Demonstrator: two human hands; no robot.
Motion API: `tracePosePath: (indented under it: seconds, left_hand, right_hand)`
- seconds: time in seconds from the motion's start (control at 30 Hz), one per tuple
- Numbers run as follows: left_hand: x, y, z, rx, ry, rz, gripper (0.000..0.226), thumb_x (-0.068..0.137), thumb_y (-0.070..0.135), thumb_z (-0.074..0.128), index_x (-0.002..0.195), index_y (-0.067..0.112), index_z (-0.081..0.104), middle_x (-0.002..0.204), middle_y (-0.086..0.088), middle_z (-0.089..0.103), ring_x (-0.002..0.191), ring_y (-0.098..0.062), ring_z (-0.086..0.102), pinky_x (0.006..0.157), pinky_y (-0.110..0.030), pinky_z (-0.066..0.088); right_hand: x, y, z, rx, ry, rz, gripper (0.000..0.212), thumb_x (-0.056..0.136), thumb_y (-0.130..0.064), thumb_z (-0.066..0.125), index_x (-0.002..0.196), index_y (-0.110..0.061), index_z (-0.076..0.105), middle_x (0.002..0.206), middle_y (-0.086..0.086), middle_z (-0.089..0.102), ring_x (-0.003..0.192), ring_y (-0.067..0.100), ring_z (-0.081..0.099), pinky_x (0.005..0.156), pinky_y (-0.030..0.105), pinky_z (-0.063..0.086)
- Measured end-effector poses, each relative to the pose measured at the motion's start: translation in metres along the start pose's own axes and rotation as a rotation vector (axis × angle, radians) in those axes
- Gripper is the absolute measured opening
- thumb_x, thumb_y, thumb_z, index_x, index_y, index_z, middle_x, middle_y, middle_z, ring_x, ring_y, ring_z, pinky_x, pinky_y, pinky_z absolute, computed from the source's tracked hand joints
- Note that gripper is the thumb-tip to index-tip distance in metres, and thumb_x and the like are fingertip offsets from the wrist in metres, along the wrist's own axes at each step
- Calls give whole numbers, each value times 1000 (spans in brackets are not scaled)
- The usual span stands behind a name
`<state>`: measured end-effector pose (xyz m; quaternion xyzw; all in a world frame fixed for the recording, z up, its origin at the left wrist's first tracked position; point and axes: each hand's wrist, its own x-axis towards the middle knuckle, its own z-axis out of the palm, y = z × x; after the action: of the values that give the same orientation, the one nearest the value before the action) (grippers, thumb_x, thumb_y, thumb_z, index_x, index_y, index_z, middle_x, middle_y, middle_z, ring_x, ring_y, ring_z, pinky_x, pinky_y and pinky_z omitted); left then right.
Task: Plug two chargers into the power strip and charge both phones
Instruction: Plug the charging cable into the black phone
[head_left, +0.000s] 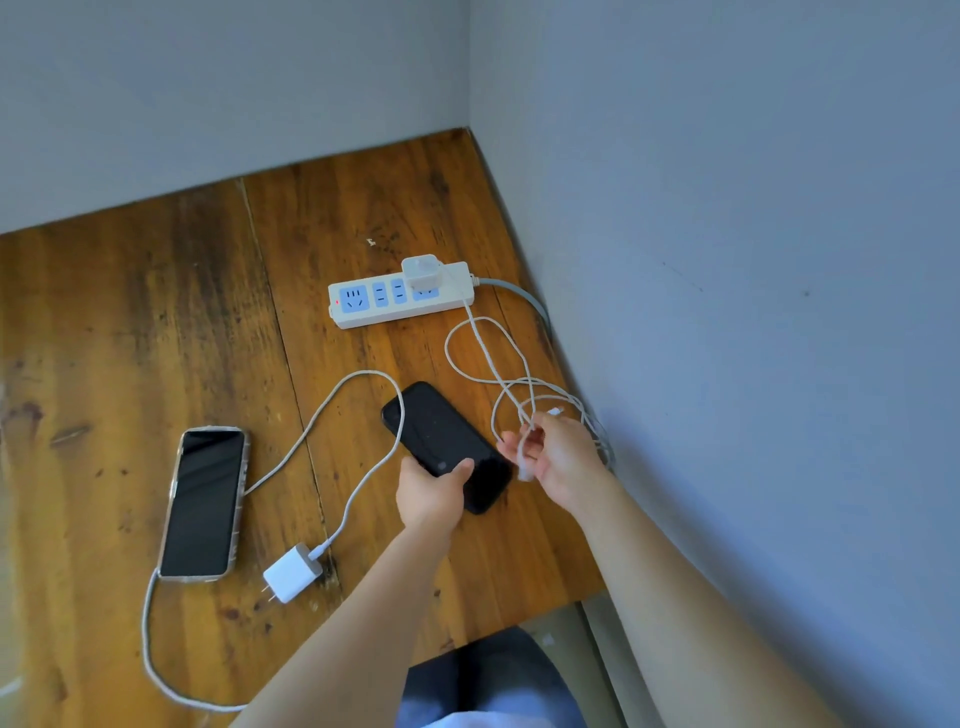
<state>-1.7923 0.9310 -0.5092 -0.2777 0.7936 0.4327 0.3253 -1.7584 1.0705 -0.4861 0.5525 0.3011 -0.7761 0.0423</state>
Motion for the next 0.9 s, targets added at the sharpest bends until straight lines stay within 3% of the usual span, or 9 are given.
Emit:
tracePosePath:
  seconds: [0.07, 0.17, 0.27, 0.33, 0.47, 0.57, 0.67, 0.77, 0.9]
  left_hand:
    - [-3, -3, -8, -6, -69, 24, 46, 78, 20, 76, 118, 14, 54, 113, -3, 63, 102, -27, 62, 85, -42, 55]
    - [-8, -4, -22, -34, -136, 24, 36, 79, 18, 76, 110, 18, 58, 109, -1, 65, 102, -27, 64, 86, -45, 56]
    - [-14, 0, -37, -43, -176, 31, 29, 78, 19, 77, 100, 20, 59, 101, -1, 68, 92, -22, 67, 69, -33, 59]
    - [-21, 6, -48, -63, -219, 12, 26, 78, 18, 77, 98, 19, 60, 97, -3, 69, 85, -19, 68, 56, -24, 54]
    - [-39, 15, -66, -1, -308, -14, 21, 78, 19, 76, 92, 17, 60, 87, -1, 69, 77, -15, 67, 50, -22, 54]
    - [-51, 20, -83, 0, -383, -17, 27, 77, 19, 77, 100, 12, 65, 96, -8, 71, 81, -19, 69, 65, -29, 59]
    - [-62, 27, -104, -28, -442, 13, 33, 78, 21, 77, 107, 11, 64, 102, -10, 71, 86, -19, 68, 62, -26, 55]
    - [-71, 38, -126, -103, -501, 27, 36, 79, 21, 76, 110, 9, 63, 105, -12, 71, 93, -22, 68, 67, -27, 55]
    - [-80, 52, -152, -223, -541, 51, 27, 83, 20, 72, 106, 10, 61, 106, -12, 70, 89, -21, 67, 57, -24, 54]
  right_hand:
    - [-2, -5, -2, -84, -35, 49, 15, 97, -19, 49, 97, -7, 57, 59, 5, 55, 41, 10, 53, 49, 26, 52]
    - [-12, -13, -3, -500, -64, 76, 28, 97, -40, 44, 97, -14, 56, 58, 1, 48, 34, 6, 35, 32, 17, 31]
    - [-28, -20, 3, -952, 27, 27, 37, 96, -53, 29, 84, -25, 51, 60, 1, 45, 34, 6, 31, 28, 17, 26]
    - [-37, -26, 3, -1083, 49, 30, 33, 96, -44, 31, 82, -22, 51, 58, 0, 40, 38, 8, 30, 30, 14, 25]
    - [-63, -36, 0, -1180, -110, 116, 24, 96, -20, 43, 94, -9, 64, 56, -1, 43, 38, 7, 33, 33, 16, 30]
    - [-86, -36, 7, -1102, -143, 44, 25, 96, -12, 40, 92, -3, 63, 62, 2, 52, 50, 8, 45, 46, 17, 39]
    - [-109, -36, 18, -1032, -103, -35, 25, 97, -12, 38, 90, -5, 61, 66, 2, 51, 52, 7, 43, 47, 15, 34]
    - [-133, -33, 26, -1063, -80, -257, 25, 96, -20, 44, 91, -7, 65, 65, 3, 50, 50, 9, 39, 41, 17, 31]
    - [-166, -24, 38, -1018, -98, -450, 33, 97, -31, 47, 92, -7, 68, 64, 2, 50, 48, 8, 40, 38, 15, 33]
